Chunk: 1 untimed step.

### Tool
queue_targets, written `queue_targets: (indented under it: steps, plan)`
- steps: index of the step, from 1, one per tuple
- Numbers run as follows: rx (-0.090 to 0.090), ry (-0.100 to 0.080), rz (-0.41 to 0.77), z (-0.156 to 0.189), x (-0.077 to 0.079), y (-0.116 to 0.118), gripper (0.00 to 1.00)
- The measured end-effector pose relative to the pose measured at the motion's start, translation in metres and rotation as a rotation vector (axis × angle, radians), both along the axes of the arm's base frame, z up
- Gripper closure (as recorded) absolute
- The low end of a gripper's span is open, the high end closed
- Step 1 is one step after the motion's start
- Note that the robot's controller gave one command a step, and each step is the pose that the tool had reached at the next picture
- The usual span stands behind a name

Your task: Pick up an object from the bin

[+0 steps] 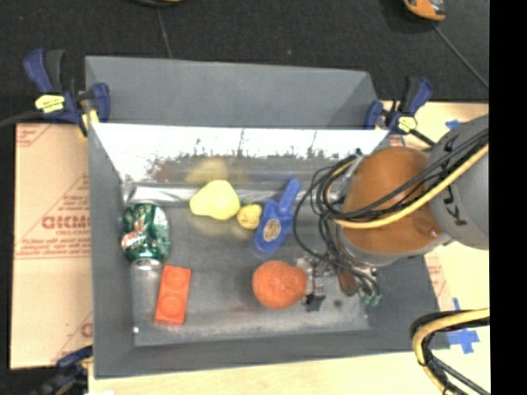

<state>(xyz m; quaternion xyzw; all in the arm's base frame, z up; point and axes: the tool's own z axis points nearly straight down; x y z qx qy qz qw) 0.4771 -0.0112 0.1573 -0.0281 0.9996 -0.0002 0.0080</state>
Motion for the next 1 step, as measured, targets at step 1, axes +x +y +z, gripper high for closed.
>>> queue_targets:
  steps: [1]
  plan:
    - [-0.001, -0.003, -0.001, 0.0169, 0.0009, -0.0006, 1.0]
